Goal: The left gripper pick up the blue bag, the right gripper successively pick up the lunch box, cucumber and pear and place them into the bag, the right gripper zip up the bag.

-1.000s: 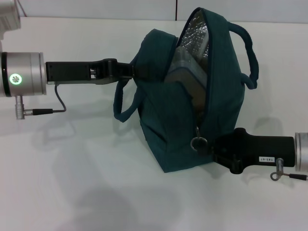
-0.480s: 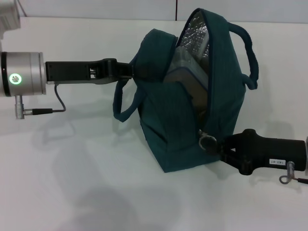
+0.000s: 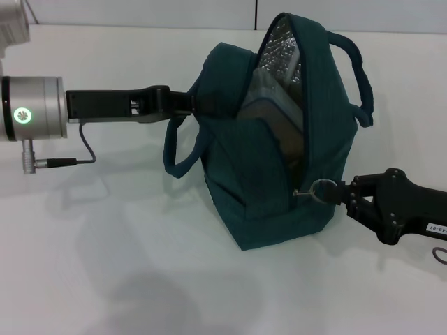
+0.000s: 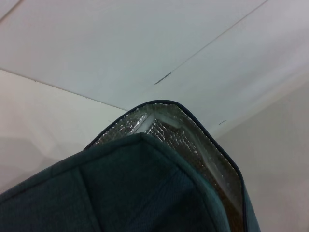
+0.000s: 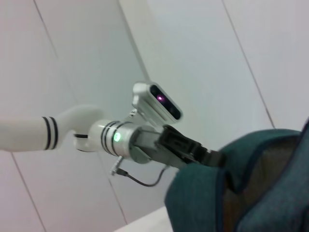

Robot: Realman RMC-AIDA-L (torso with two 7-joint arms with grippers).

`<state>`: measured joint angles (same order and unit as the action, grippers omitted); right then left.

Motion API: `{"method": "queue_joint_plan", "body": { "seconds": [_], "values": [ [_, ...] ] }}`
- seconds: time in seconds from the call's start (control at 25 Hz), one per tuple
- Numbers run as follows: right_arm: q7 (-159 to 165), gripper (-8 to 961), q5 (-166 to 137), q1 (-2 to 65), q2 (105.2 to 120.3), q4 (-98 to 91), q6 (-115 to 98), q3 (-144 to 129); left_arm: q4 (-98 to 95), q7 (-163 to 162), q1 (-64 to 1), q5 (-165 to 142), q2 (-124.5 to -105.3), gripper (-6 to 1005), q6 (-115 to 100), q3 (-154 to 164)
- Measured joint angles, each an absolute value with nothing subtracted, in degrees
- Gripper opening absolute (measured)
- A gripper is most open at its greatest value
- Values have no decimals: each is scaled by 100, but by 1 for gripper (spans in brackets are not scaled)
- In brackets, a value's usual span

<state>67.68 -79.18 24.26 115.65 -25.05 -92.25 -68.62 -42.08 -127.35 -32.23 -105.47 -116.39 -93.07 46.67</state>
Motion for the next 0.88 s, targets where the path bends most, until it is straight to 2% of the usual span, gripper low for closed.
{"method": "queue_joint_plan", "body": {
  "seconds": [0.24, 0.6, 0.88],
  "values": [
    [6490, 17, -7795, 2456, 11569, -2568, -9462, -6855, -4202, -12686, -3146, -10546, -11647, 140, -9307, 4667],
    [6461, 18, -7695, 2964, 11602, -2528, -9518, -6971, -4190, -12516, -3138, -10445, -11672, 141, -9307, 4661],
    [6449, 18, -7690, 3090, 11617, -2516, -9443, -7139, -3926, -11962, -3190, -9991, -11646, 142, -9358, 4591]
  ]
}}
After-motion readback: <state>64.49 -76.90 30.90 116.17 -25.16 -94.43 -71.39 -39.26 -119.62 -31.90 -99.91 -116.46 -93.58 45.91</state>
